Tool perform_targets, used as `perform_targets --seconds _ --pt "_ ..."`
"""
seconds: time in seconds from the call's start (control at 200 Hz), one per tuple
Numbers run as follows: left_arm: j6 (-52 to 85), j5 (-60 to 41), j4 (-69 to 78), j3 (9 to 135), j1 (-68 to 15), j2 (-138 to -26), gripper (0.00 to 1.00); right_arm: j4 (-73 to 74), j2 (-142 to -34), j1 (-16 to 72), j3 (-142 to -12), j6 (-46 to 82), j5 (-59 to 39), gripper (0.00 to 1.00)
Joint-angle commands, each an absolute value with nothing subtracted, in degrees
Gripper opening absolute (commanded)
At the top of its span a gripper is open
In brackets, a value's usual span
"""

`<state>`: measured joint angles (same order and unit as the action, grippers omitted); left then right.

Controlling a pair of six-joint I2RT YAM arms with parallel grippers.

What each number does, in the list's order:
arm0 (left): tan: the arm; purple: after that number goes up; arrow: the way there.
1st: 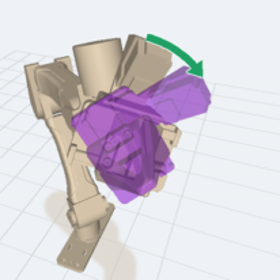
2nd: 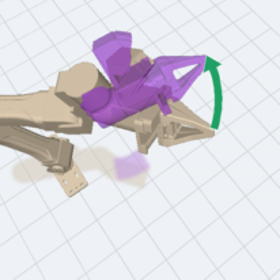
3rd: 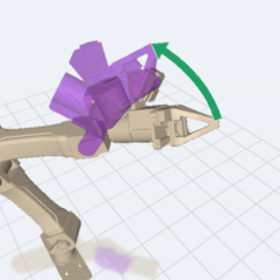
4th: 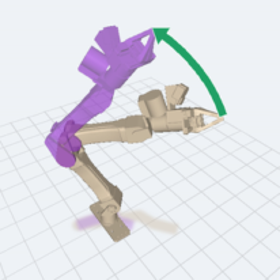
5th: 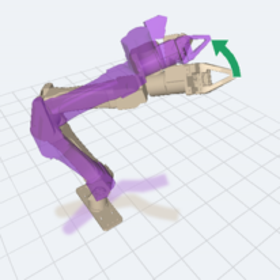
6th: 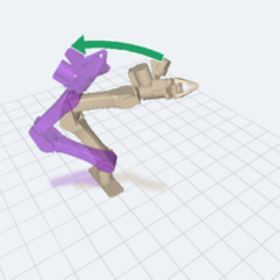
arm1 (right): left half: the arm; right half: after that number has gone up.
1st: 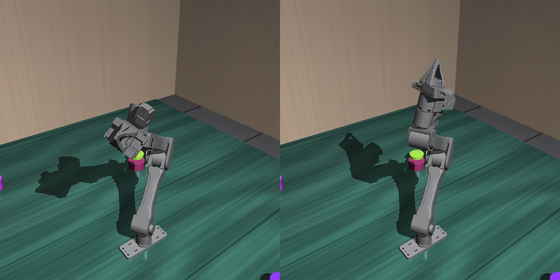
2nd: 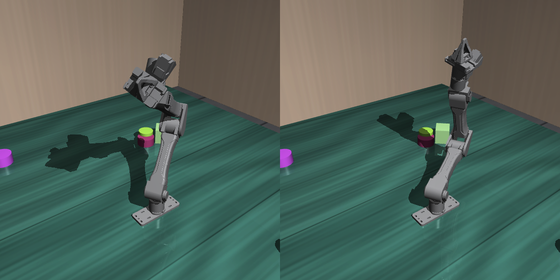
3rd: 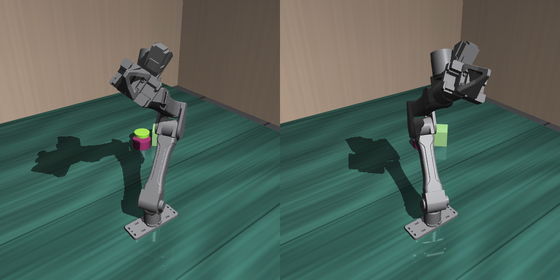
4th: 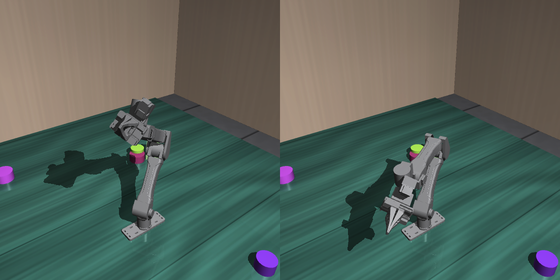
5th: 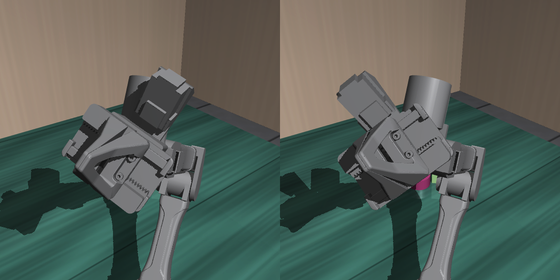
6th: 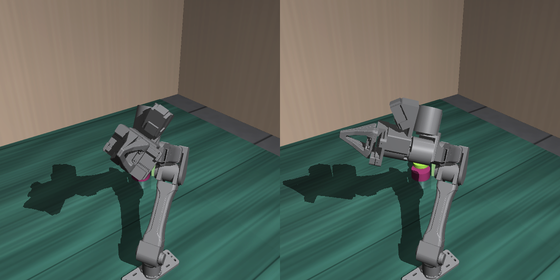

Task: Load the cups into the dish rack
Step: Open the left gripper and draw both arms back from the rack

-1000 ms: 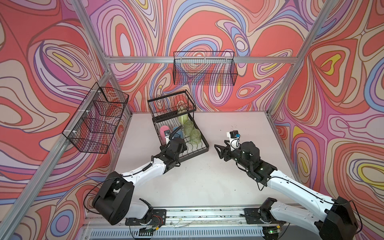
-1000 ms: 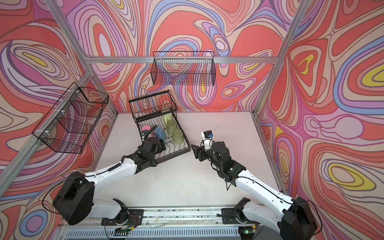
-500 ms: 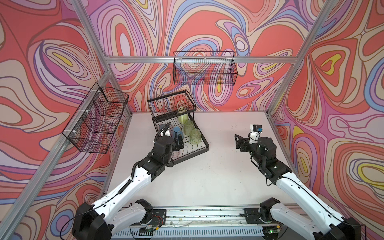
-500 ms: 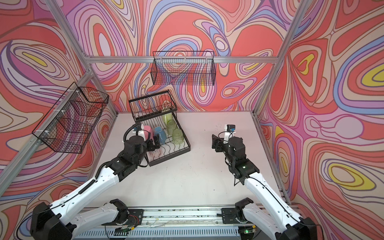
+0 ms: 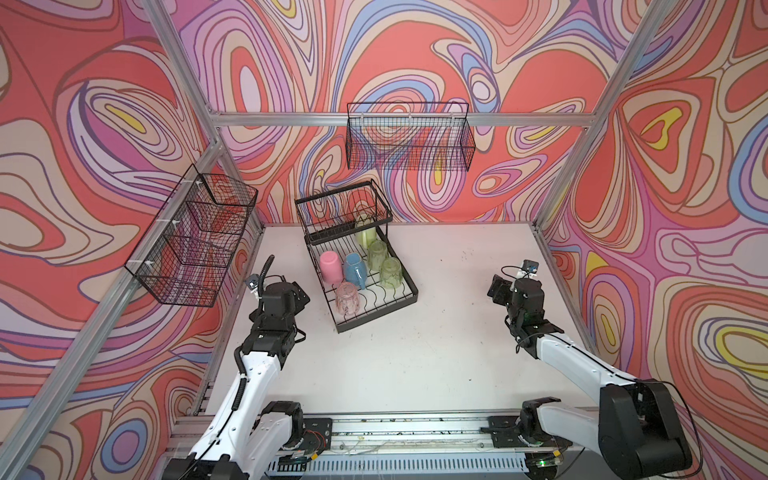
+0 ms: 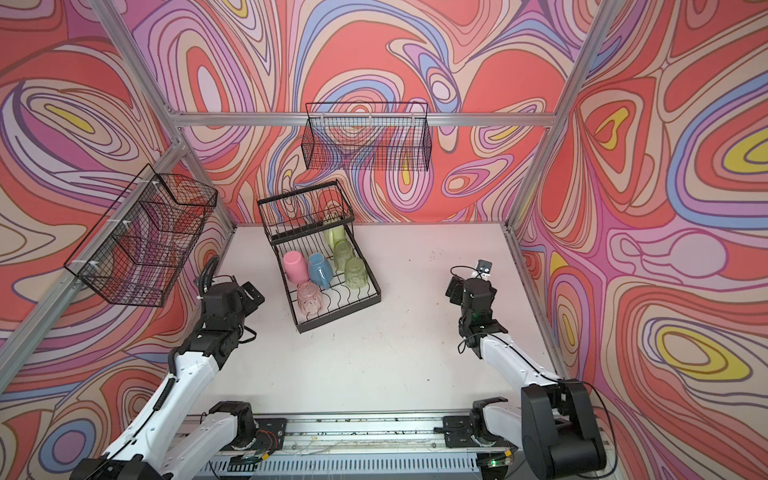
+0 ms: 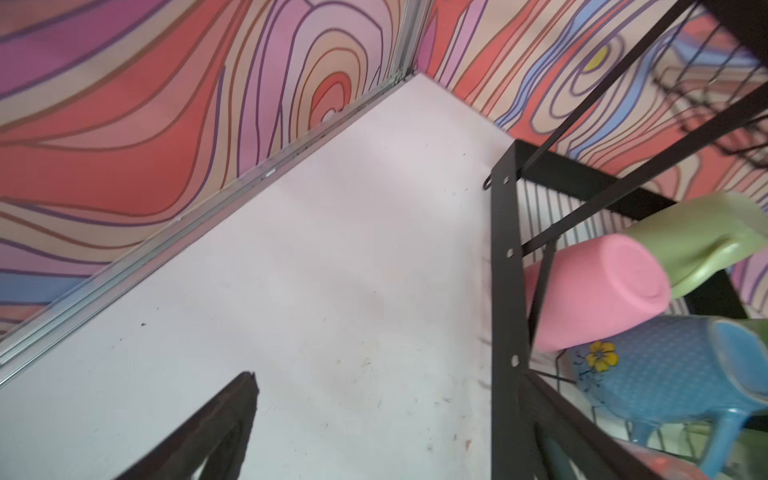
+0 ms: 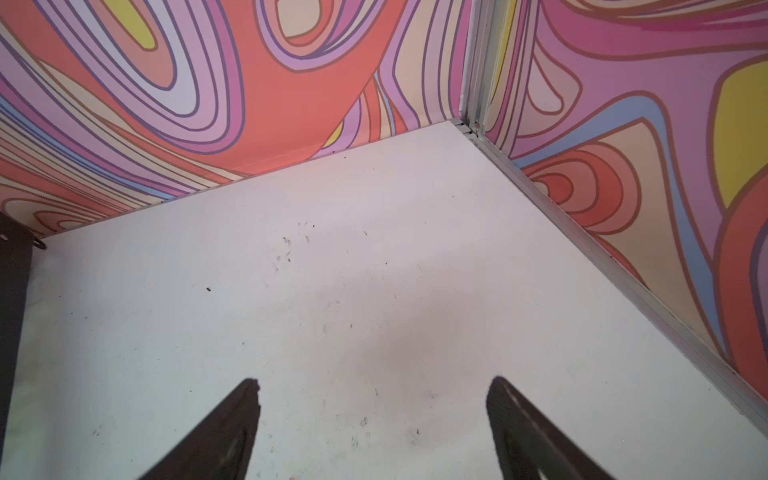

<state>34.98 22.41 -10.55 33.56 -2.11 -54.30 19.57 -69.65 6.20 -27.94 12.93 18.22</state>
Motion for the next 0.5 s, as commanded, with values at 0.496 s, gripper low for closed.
perform_targets --seconds 0.496 --pt "20.45 15.26 25.01 26.63 2.24 -78.76 1.00 42.83 -87.73 3.39 -26.35 5.99 17.15 0.89"
